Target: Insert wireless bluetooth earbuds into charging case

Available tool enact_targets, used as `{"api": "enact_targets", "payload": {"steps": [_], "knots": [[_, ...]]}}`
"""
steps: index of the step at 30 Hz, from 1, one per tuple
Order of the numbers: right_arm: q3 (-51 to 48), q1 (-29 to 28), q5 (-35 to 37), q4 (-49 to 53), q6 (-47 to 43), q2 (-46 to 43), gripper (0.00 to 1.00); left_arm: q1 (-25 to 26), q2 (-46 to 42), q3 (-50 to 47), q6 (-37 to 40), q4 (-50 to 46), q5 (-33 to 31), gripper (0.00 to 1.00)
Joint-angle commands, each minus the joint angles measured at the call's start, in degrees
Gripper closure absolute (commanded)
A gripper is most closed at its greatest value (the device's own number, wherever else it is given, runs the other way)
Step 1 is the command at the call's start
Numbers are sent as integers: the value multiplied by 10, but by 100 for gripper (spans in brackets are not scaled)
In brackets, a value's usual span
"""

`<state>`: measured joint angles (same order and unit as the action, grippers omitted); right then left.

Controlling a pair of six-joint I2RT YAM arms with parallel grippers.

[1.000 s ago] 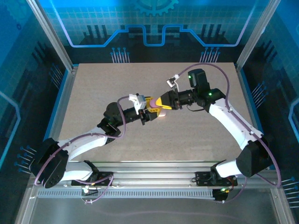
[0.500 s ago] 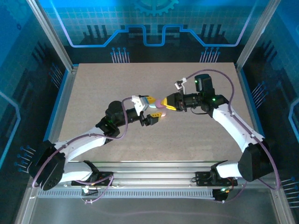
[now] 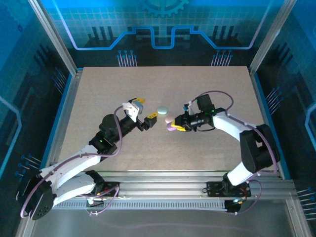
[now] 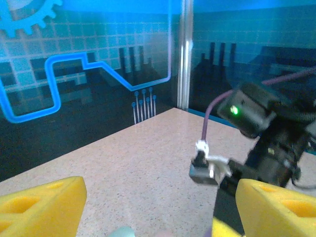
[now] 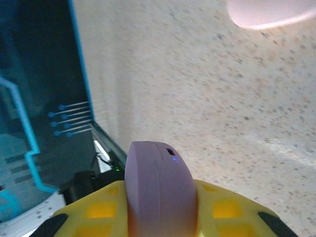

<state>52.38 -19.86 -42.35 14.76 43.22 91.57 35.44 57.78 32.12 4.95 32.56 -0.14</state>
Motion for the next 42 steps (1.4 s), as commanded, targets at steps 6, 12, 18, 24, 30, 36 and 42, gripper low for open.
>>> {"api": "enact_targets", "payload": {"steps": [6, 12, 18, 24, 30, 36, 42], "knots": [[-14, -23, 44, -40, -20, 68, 76, -7, -6, 35, -27, -60, -37, 18], [-17, -27, 70, -64, -19, 111, 75, -11, -1, 46, -22, -81, -37, 16], [-30, -30, 102, -42, -36, 112, 66, -12, 2, 46, -16, -82, -42, 15], [-39, -18, 157, 33, -64, 59, 48, -17, 2, 44, -17, -83, -48, 13], [2, 11, 259, 136, -100, -38, 31, -30, 4, 42, -27, -86, -53, 10], [10, 39, 630, 107, -192, -189, 23, -113, 37, 63, -116, -195, -173, 1], [-133, 91, 655, -224, -420, -138, 20, -236, 92, 17, -128, -180, -200, 1]]}}
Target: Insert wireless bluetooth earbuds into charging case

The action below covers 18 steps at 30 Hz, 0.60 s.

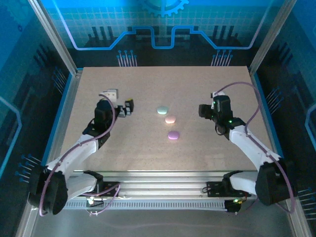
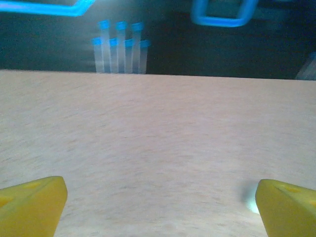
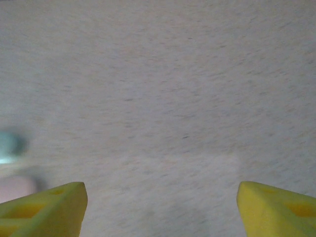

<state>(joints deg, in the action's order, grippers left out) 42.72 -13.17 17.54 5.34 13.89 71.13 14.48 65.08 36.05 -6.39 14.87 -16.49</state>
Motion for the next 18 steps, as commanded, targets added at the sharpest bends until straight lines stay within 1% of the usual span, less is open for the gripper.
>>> {"api": "enact_targets", "payload": {"steps": [1, 2, 3, 4, 5, 7, 8, 10, 11, 12, 13, 14, 15, 16, 17, 18], "knots": [[-36, 30, 33, -153, -141, 92, 21, -42, 32, -31, -10, 10, -37, 1], [-39, 31, 2, -172, -165, 106, 22, -54, 44, -35, -9, 18, -38, 1], [-49, 31, -29, -214, -191, 118, 22, -66, 55, -42, 0, 32, -29, 1], [-69, 33, -56, -275, -197, 130, 21, -74, 71, -49, 15, 55, -19, 1], [-77, 43, -93, -304, -193, 138, 21, -78, 88, -60, 32, 85, -13, 1], [-75, 60, -133, -311, -191, 153, 24, -82, 132, -92, 69, 185, 8, 1], [-80, 70, -167, -305, -188, 146, 25, -82, 141, -102, 79, 216, 11, 1], [-131, 103, -254, -372, -186, 123, 25, -86, 160, -128, 94, 290, 21, 1], [-167, 113, -275, -431, -184, 120, 23, -92, 172, -146, 97, 340, 37, 1], [-203, 118, -283, -505, -180, 131, 19, -104, 183, -158, 85, 364, 45, 1], [-224, 119, -281, -571, -176, 150, 18, -116, 198, -174, 74, 408, 60, 1], [-219, 118, -274, -560, -174, 146, 18, -124, 221, -189, 69, 456, 71, 1], [-199, 116, -273, -503, -181, 140, 18, -130, 251, -203, 73, 518, 81, 1], [-192, 118, -259, -511, -169, 151, 16, -130, 246, -210, 69, 522, 83, 1], [-180, 121, -212, -485, -149, 148, 14, -132, 235, -207, 64, 495, 82, 1], [-178, 112, -173, -482, -141, 150, 11, -133, 240, -197, 60, 487, 67, 1]]}}
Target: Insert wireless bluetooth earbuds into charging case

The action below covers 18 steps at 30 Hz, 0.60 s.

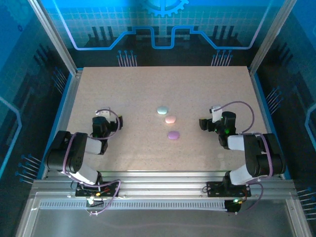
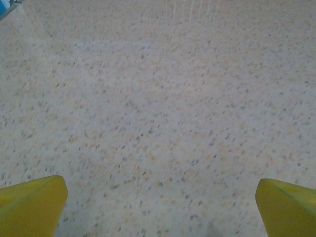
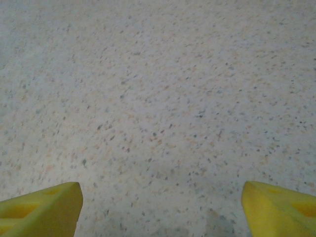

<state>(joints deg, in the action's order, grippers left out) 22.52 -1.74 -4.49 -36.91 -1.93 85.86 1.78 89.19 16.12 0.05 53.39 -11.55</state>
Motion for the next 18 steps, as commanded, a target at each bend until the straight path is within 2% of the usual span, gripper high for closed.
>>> {"api": "enact_targets", "payload": {"steps": [1, 2, 3, 4, 18], "knots": [[25, -12, 65, -59, 13, 3, 0, -5, 3, 24, -14, 71, -17, 1], [24, -15, 69, -60, 12, 4, 0, -7, -7, 48, -26, 7, -40, 1], [23, -16, 74, -60, 14, 3, 0, -1, -11, 49, -25, -6, -47, 1], [23, -18, 80, -62, 12, 4, 0, 0, -2, 46, -19, 22, -49, 1], [25, -18, 76, -58, 11, 4, 0, 0, -3, 49, -13, 12, -28, 1]]}}
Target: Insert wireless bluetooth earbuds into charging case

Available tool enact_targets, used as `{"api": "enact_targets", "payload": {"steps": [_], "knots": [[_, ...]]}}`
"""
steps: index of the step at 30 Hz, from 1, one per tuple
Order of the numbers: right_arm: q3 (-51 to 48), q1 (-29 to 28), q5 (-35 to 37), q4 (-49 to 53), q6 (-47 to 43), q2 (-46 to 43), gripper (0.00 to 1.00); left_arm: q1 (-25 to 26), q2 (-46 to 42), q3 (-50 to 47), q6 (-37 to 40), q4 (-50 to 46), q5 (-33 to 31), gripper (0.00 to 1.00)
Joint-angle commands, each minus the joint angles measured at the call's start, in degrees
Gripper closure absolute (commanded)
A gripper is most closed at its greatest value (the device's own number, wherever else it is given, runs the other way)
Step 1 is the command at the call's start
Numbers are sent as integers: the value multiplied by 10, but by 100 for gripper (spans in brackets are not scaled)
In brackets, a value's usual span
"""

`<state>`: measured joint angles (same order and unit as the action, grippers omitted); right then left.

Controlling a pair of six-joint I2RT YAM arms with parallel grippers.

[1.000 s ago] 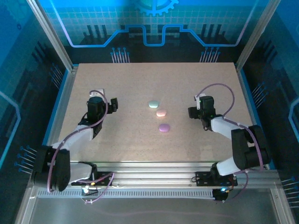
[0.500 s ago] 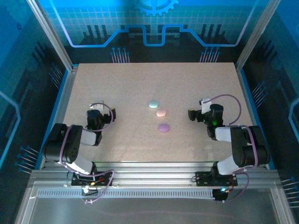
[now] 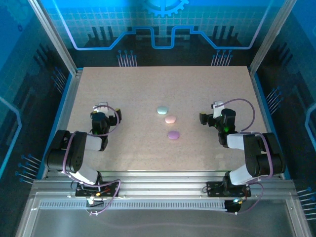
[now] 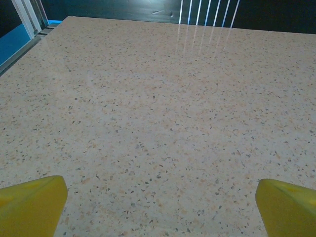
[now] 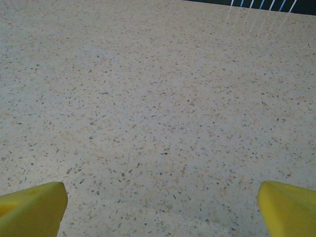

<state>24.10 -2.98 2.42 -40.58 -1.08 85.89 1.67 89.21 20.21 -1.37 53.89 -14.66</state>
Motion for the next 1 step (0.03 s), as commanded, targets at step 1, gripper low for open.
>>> {"api": "enact_targets", "payload": {"steps": [1], "knots": [[9, -6, 6, -21, 2, 3, 0, 2, -4, 8, 1, 8, 4, 1]]}}
